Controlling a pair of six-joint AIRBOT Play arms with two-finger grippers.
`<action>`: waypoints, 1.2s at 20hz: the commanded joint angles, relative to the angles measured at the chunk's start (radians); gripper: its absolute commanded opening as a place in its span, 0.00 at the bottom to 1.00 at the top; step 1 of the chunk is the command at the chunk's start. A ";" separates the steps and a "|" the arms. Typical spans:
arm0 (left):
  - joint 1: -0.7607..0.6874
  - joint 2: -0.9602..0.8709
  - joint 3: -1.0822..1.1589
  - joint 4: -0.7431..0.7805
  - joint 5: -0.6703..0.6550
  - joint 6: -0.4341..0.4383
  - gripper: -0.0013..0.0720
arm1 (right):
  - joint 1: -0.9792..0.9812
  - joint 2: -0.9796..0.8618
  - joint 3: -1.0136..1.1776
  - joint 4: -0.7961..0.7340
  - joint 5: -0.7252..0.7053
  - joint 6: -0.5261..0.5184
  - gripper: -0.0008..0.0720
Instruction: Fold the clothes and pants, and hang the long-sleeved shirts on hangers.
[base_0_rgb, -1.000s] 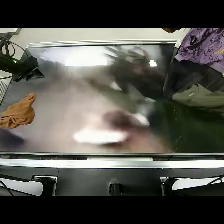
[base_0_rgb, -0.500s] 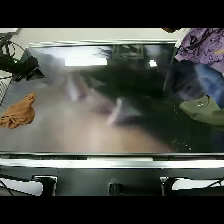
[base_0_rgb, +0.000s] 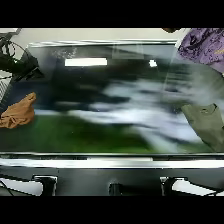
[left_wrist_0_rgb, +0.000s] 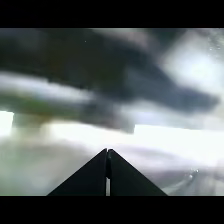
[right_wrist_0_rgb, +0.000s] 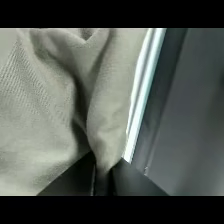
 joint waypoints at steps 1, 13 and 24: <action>-0.001 0.000 0.000 0.000 0.000 0.000 0.04 | 0.000 0.063 -0.150 -0.028 -0.058 0.050 0.05; -0.001 0.000 0.000 0.001 0.001 0.002 0.04 | 0.000 0.079 -0.208 -0.235 -0.074 0.029 0.75; -0.004 0.041 -0.001 0.013 0.002 0.004 0.04 | 0.299 0.079 0.377 0.372 -0.637 -0.400 0.30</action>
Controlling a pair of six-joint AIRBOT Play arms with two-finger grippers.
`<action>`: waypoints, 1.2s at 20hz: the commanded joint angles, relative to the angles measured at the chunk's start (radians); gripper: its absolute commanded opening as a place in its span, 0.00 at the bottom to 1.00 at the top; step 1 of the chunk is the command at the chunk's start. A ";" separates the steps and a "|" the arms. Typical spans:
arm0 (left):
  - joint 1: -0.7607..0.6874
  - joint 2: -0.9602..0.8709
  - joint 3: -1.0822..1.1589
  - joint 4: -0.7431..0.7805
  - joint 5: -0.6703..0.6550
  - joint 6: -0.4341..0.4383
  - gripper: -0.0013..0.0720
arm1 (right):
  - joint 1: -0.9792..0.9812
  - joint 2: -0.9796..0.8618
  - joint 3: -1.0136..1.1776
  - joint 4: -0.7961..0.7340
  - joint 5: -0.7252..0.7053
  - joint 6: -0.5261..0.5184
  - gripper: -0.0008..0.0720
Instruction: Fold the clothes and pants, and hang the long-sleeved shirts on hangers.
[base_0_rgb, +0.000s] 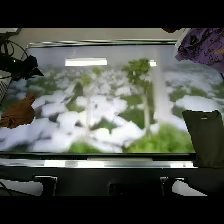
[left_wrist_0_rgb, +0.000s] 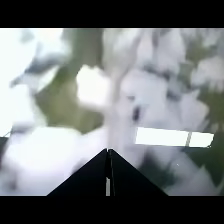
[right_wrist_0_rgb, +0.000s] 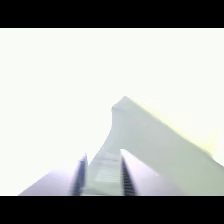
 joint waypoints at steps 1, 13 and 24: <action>-0.008 0.047 -0.009 0.044 0.002 0.000 0.04 | 0.237 -0.002 0.087 0.171 -0.125 -0.224 0.19; -0.093 0.533 -0.465 0.253 0.154 0.016 0.04 | 0.946 -0.004 0.084 0.088 0.032 -0.366 0.06; -0.094 0.529 -0.465 0.259 0.151 0.015 0.04 | 0.943 0.002 0.085 0.081 0.087 -0.366 0.05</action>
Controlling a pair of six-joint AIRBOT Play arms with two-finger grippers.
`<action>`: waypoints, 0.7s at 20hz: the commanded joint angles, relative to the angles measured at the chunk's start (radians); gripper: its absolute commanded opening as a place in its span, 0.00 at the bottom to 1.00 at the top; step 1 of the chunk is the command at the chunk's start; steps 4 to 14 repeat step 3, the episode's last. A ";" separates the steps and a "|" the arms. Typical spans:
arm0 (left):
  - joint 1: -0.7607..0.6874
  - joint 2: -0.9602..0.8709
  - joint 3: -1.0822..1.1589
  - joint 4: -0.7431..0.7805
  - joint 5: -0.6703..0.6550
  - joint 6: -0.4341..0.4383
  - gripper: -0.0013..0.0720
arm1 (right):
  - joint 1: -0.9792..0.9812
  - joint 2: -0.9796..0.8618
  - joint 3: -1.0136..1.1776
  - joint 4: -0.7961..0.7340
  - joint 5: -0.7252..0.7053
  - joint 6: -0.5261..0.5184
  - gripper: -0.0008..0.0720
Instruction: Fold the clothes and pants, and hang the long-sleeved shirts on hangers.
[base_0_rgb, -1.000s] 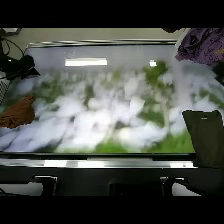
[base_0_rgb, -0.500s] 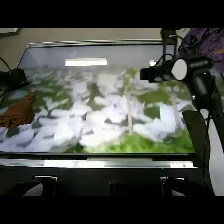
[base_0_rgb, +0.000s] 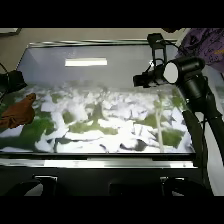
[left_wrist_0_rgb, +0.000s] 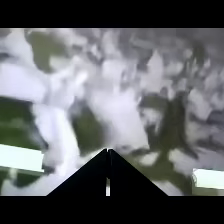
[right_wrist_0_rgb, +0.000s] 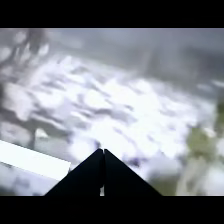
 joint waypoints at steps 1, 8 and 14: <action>0.000 0.002 -0.001 0.002 0.002 0.000 0.04 | 0.002 0.001 0.001 -0.001 0.008 0.001 0.05; 0.000 0.002 -0.001 0.002 0.002 0.000 0.04 | 0.002 0.001 0.001 -0.001 0.008 0.001 0.05; 0.000 0.002 -0.001 0.002 0.002 0.000 0.04 | 0.002 0.001 0.001 -0.001 0.008 0.001 0.05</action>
